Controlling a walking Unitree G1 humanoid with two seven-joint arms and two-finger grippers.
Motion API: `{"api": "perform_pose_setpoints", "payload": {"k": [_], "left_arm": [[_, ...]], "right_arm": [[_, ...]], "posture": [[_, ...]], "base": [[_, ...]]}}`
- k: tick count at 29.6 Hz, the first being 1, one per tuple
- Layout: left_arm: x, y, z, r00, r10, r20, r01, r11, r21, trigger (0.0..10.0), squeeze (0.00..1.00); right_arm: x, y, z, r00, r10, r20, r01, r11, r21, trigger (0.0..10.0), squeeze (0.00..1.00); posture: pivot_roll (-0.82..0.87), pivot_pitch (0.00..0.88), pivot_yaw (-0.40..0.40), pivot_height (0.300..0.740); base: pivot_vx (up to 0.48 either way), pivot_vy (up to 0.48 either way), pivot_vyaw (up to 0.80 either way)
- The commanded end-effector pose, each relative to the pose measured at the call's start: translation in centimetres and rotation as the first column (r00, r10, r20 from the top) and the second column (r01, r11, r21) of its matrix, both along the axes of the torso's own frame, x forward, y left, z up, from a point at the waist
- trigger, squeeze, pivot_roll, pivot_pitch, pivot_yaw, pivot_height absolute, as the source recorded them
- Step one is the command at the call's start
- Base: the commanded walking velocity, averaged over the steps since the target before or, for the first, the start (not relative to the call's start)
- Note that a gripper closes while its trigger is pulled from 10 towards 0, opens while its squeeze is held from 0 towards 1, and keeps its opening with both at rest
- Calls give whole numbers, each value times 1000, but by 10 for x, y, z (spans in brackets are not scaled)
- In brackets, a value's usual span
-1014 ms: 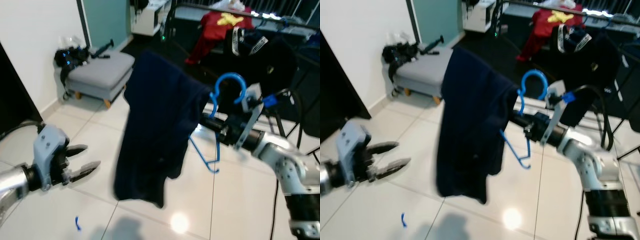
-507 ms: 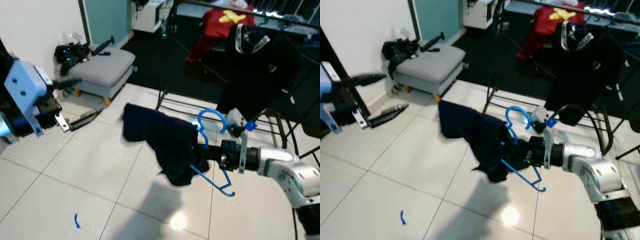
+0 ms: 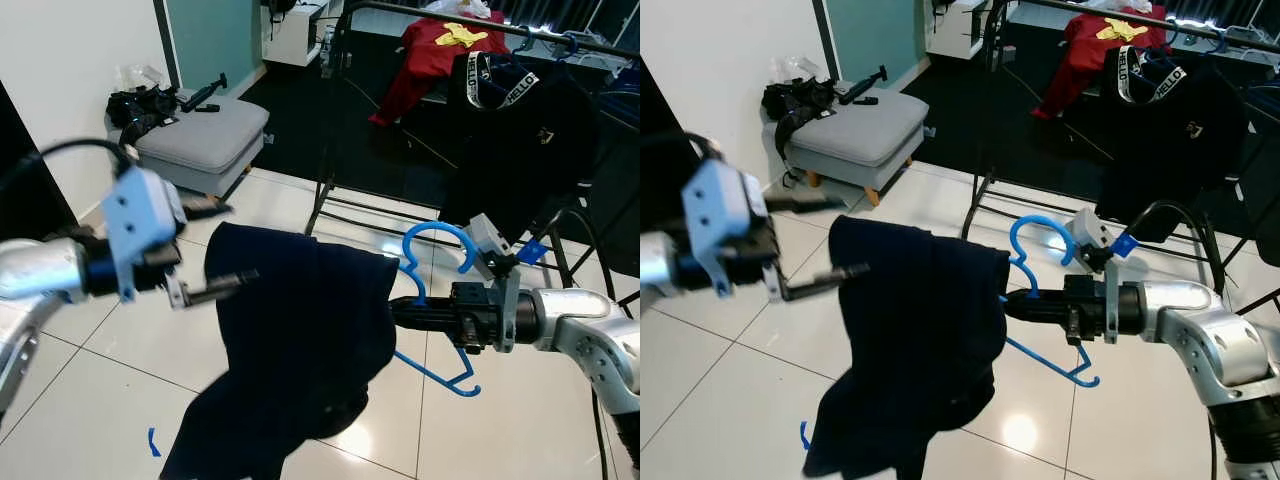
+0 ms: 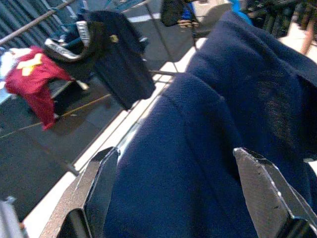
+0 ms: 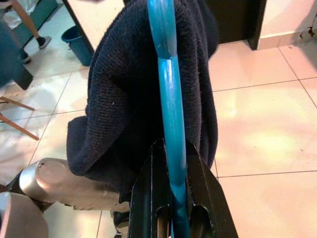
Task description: Hang hanger
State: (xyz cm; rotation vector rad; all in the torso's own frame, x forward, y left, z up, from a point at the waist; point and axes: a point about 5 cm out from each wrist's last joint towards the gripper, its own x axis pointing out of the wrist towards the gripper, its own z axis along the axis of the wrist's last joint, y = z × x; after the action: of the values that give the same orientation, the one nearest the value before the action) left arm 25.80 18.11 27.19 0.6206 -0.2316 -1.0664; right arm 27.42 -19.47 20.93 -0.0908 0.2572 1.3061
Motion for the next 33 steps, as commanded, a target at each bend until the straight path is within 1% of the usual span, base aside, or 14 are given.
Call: {"api": "perform_pose_setpoints", "payload": {"k": [1,5,9,14,16,18,19,20,22,23,25,26,27,33], "left_arm": [[0,-6,-3,1000,-16,-16,16,1000,9,10000,0],[3,-11,-2,1000,-18,-10,18,1000,7,10000,0],[2,-11,-5,999,-31,-37,33,998,52,10000,0],[-1,-12,-9,997,-48,-63,53,995,83,10000,0],[-5,-14,-14,993,-70,-99,81,991,110,10000,0],[-5,-14,-14,993,-70,-99,81,991,110,10000,0],[-6,-14,-16,990,-80,-117,95,988,122,10000,0],[-7,-15,-23,988,-78,-135,99,982,161,10000,0],[-7,-15,-23,988,-78,-135,99,982,161,10000,0],[-6,-17,-27,987,-70,-143,96,978,187,9882,0],[-4,-18,-30,989,-56,-139,84,975,207,10000,0],[-2,-22,-33,991,-53,-127,80,972,220,9725,0],[-1,-24,-33,991,-54,-121,80,972,221,0,0],[1,-32,-34,990,-66,-124,91,974,209,0,0]], "right_arm": [[-4,7,3,998,62,24,-61,997,-50,10000,0],[-5,12,-1,995,103,15,-102,992,-78,10000,0],[-1,14,-8,994,107,8,-105,986,-130,10000,0],[1,15,-5,993,115,19,-112,986,-121,10000,0],[1,16,-2,992,124,29,-120,986,-113,10000,0],[1,16,-2,992,124,29,-120,986,-113,10000,0],[2,17,-1,991,128,32,-124,986,-112,10000,0],[2,17,0,990,134,35,-130,985,-111,10000,0],[2,17,0,990,134,35,-130,985,-111,10000,0],[1,18,1,989,142,37,-137,984,-110,10000,0],[0,19,1,988,150,37,-145,983,-109,10000,0],[0,20,1,986,159,38,-155,982,-107,10000,0],[-1,21,1,986,165,39,-160,981,-106,10000,0],[-1,24,0,984,176,42,-171,980,-105,10000,0]], "posture": [[73,73,-56,740],[74,70,-58,740],[79,69,-59,740],[85,71,-62,740],[84,71,-62,740],[84,71,-62,740],[84,71,-62,740],[83,71,-62,740],[83,71,-62,740],[81,71,-62,740],[81,71,-62,740],[80,70,-60,740],[79,69,-58,740],[78,68,-56,740]], "base": [[0,0,0],[0,0,0],[0,0,0],[0,0,0],[0,0,0],[0,0,0],[0,0,0],[0,0,0],[0,0,0],[0,0,0],[0,0,0],[0,0,0],[0,0,0],[0,0,0]]}}
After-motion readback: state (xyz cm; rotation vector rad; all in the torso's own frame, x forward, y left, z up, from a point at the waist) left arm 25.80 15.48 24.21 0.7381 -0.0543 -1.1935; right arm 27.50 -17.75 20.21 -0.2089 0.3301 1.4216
